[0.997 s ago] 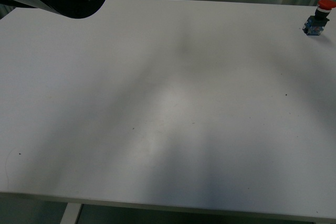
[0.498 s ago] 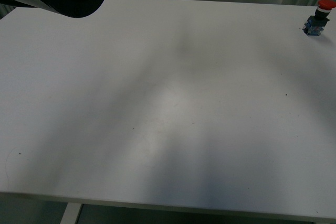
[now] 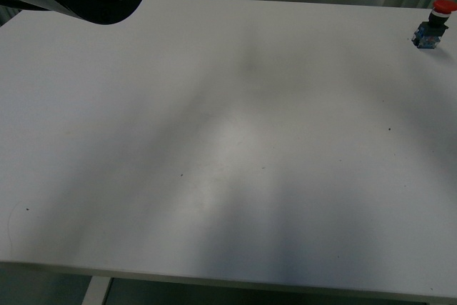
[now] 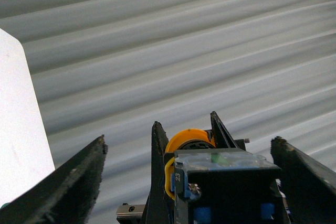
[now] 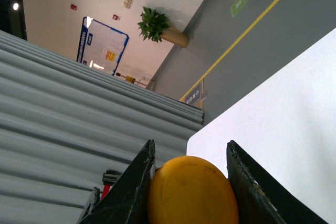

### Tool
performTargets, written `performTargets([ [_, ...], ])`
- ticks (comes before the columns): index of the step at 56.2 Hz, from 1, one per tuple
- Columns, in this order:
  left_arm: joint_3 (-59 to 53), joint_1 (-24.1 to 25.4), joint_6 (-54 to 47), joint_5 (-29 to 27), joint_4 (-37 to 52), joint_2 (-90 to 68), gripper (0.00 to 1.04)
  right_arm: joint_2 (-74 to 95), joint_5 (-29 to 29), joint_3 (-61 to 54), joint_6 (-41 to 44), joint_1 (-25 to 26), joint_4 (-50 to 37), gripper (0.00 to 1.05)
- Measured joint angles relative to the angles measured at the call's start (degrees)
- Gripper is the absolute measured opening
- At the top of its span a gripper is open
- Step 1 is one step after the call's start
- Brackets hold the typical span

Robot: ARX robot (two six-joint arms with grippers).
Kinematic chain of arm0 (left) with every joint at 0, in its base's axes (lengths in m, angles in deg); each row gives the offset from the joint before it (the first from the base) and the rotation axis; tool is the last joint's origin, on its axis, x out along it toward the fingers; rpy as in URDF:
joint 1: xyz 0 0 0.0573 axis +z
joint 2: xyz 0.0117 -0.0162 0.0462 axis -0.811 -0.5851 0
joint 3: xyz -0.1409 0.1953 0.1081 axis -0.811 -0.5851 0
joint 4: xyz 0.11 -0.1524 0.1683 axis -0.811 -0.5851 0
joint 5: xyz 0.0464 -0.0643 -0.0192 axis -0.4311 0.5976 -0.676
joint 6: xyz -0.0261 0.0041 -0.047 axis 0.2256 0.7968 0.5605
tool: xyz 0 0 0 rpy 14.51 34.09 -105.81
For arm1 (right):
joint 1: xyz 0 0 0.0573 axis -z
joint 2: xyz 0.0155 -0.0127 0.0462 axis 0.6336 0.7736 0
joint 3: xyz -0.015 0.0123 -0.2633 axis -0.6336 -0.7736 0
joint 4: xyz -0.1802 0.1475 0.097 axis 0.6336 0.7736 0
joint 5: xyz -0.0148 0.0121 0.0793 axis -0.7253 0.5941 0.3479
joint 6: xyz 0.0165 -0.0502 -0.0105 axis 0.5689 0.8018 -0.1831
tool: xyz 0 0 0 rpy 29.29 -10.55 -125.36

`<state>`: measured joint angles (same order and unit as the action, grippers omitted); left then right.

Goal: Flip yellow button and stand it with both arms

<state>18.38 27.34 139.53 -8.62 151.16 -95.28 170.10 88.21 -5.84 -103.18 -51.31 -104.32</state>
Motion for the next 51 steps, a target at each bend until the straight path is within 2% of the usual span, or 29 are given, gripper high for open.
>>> performTargets([
  [4,0.0,0.0,0.04,0.0,0.0,0.0,0.97,-0.04,-0.13,0.0,0.22,0.02,0.2,0.34],
  [27,0.0,0.0,-0.07,-0.15,-0.02,0.0,0.98,-0.11,-0.37,0.0,0.87,1.01,-0.07,0.34],
  [31,-3.54,-1.38,-19.63,-26.25,-17.38,5.92,0.84,-0.13,-1.38,-0.22,2.38,1.18,-0.22,0.34],
  [34,-8.74,-1.33,-32.92,-38.82,-24.96,11.02,0.75,-0.02,-0.85,-0.22,3.28,1.31,-0.92,0.34],
  [36,-12.15,-0.83,-42.01,-46.34,-26.18,13.81,0.7,-0.02,-0.94,-0.22,3.78,1.53,-0.92,0.34],
  [37,-13.31,-0.61,-44.78,-48.0,-26.14,14.64,0.68,-0.02,-0.92,-0.2,4.15,1.81,-0.9,0.34],
  [38,-15.56,-0.04,-51.78,-50.84,-25.94,16.31,0.65,-0.02,-0.92,-0.2,4.33,1.97,-0.9,0.34],
  [40,-18.36,0.83,-57.02,-53.18,-25.38,18.29,0.6,-0.04,-0.85,-0.2,4.72,2.6,-0.9,0.34],
  [41,-20.55,1.86,-62.95,-53.77,-24.7,19.85,0.56,-0.04,-0.87,-0.17,4.81,2.78,-0.9,0.34],
  [46,-30.75,6.05,-79.32,-52.72,-21.66,26.93,0.38,0.09,-0.68,-0.17,5.46,4.15,-0.55,0.34],
  [51,-39.5,9.18,-85.48,-49.75,-19.85,32.26,0.18,0.13,-0.11,-0.17,6.19,4.61,-0.57,0.34],
])
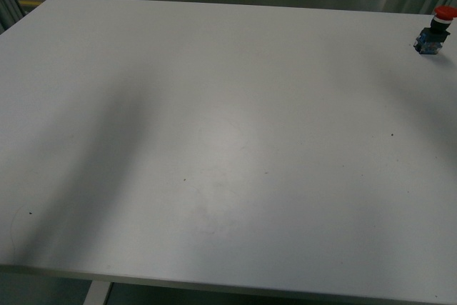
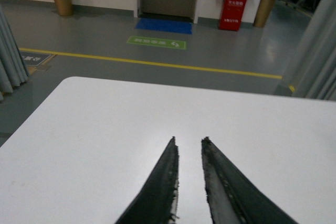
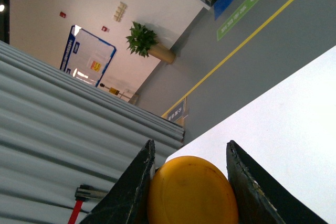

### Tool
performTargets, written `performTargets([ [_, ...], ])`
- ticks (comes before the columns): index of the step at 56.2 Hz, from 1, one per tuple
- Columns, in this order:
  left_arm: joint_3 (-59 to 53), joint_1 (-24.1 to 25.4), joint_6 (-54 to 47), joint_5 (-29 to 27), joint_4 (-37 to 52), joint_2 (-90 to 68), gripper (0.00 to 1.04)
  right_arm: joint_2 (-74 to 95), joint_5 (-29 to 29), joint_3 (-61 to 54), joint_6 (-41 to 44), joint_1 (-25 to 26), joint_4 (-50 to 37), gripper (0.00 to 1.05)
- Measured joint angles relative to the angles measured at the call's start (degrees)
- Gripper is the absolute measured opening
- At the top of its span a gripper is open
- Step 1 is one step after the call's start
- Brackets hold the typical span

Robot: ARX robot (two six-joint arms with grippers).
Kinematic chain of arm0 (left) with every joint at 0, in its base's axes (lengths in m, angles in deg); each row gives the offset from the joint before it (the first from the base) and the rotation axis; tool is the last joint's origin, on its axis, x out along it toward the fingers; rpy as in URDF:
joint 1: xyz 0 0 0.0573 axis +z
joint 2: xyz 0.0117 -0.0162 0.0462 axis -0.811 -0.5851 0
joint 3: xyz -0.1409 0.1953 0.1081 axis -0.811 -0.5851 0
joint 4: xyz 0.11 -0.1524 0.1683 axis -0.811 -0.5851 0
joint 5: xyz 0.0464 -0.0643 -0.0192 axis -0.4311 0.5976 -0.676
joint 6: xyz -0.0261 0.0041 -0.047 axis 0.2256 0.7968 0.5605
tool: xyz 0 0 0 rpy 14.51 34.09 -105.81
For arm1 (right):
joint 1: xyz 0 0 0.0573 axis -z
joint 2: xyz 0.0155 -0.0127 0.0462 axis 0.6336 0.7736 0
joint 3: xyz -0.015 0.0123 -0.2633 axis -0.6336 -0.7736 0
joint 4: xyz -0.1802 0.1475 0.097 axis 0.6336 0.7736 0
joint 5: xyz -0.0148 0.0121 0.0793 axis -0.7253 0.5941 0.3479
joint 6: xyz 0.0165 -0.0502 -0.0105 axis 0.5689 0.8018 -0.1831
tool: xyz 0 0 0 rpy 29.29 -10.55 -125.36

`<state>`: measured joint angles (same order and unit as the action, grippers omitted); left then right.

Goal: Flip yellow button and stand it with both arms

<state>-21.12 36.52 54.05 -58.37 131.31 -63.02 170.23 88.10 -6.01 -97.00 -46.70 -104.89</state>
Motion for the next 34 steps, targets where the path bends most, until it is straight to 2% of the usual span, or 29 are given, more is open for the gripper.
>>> performTargets([
  [3,-4.96,1.36,-1.75,2.54,0.72,3.76,0.04,-0.02,0.17,-0.02,0.26,0.2,0.0,0.34],
  [16,-15.76,6.78,-3.32,7.17,1.07,14.56,0.04,-0.02,0.02,-0.15,1.79,1.36,0.33,0.34],
  [34,-23.45,10.88,-3.76,11.17,-3.52,26.56,0.04,-0.13,-1.55,-0.2,5.75,2.01,0.68,0.34],
])
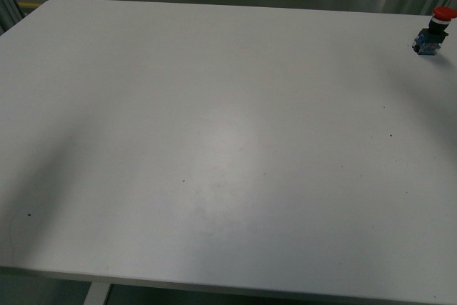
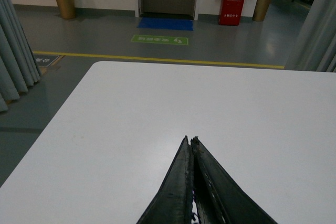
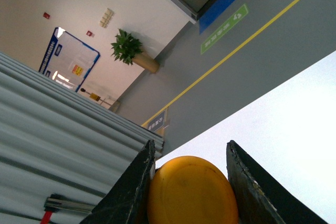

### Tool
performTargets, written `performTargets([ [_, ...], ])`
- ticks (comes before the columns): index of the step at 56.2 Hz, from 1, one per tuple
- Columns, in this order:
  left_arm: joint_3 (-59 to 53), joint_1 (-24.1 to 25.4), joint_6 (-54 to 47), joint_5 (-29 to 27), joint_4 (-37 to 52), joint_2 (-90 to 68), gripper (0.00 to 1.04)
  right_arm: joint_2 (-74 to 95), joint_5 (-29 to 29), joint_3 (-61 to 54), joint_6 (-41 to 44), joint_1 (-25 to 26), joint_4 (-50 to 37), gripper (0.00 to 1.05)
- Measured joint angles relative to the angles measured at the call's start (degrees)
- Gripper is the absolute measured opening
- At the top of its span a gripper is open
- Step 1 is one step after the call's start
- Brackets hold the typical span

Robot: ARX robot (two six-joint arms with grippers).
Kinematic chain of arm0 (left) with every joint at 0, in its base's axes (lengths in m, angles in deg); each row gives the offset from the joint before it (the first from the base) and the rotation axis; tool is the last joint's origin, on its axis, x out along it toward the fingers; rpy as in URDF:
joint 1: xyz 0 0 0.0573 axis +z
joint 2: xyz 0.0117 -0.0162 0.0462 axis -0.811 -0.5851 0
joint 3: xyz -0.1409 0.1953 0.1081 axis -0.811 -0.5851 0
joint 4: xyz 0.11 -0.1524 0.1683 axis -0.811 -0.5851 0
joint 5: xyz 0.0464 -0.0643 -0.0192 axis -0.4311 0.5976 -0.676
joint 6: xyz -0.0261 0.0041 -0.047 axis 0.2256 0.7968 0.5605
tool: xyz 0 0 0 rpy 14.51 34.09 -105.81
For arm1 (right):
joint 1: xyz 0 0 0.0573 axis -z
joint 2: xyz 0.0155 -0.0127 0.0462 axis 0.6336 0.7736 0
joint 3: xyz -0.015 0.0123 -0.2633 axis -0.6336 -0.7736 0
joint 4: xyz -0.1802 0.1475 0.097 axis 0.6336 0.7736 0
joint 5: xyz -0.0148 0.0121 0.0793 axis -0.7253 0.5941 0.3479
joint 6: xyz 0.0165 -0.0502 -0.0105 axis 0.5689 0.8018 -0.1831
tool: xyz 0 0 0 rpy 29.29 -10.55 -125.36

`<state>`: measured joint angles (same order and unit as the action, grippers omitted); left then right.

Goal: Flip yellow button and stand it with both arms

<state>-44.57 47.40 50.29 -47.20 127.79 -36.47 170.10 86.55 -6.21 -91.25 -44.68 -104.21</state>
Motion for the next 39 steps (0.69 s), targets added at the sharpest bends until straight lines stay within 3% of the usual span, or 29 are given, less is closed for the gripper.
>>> performTargets([
  [6,-2.82,0.98,-0.02,1.22,2.47,1.07,0.04,-0.07,0.2,-0.13,0.96,0.52,0.39,0.34],
  [20,-5.79,6.38,-0.02,6.34,-5.81,11.76,0.04,-1.01,0.83,-1.29,1.55,1.64,0.68,0.34],
  [39,-6.25,6.64,-0.04,6.62,-17.31,24.98,0.04,-2.36,1.66,-1.57,1.55,2.67,0.98,0.34],
])
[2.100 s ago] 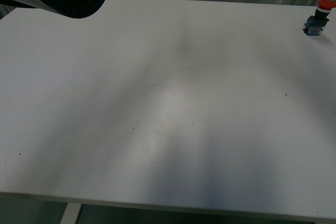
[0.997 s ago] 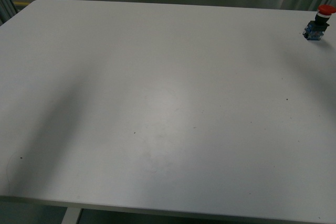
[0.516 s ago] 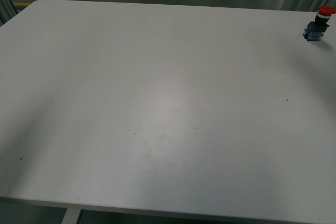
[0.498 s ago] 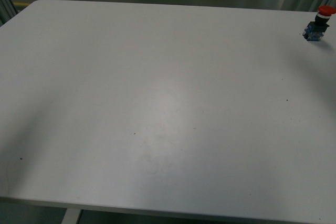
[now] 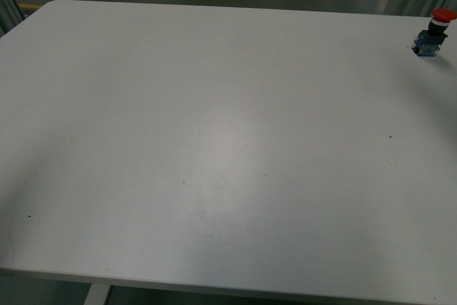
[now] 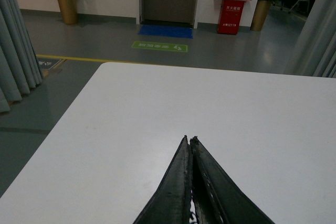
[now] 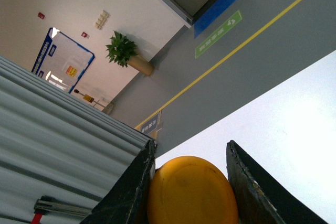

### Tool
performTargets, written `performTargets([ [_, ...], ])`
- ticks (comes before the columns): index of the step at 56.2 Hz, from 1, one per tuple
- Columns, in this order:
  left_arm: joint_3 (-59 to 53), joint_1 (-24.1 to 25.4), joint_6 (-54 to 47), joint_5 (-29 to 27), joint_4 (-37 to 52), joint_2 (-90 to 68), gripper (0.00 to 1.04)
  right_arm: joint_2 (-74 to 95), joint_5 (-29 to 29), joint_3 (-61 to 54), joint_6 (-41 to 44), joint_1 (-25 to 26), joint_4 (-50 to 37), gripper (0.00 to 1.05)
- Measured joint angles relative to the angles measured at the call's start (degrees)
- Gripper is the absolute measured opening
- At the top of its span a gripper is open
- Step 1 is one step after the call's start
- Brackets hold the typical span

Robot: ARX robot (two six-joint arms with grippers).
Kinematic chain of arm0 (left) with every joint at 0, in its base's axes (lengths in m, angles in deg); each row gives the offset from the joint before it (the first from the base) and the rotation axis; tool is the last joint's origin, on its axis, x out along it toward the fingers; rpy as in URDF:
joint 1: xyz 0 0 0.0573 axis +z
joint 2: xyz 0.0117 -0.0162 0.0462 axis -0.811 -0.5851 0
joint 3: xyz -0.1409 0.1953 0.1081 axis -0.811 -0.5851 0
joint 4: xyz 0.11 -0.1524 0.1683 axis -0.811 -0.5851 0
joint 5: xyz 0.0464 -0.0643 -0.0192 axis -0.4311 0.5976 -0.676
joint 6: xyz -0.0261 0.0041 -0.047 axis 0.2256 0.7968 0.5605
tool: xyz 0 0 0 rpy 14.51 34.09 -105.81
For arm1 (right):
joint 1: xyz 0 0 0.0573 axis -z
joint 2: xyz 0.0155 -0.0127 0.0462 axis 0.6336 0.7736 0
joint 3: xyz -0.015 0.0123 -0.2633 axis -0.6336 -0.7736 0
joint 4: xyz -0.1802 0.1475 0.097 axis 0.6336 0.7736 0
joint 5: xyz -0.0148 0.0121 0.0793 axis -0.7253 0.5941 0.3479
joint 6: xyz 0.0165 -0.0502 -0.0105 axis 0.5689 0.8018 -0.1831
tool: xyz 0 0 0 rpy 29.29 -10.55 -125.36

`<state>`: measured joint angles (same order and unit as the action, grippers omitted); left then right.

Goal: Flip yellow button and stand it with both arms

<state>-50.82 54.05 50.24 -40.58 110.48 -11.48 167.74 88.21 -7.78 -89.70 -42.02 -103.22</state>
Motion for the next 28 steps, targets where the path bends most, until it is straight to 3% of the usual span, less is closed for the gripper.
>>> performTargets([
  [28,-0.04,0.0,0.0,0.0,-17.68,18.62,0.04,0.09,0.22,0.0,1.51,0.57,0.11,0.34],
])
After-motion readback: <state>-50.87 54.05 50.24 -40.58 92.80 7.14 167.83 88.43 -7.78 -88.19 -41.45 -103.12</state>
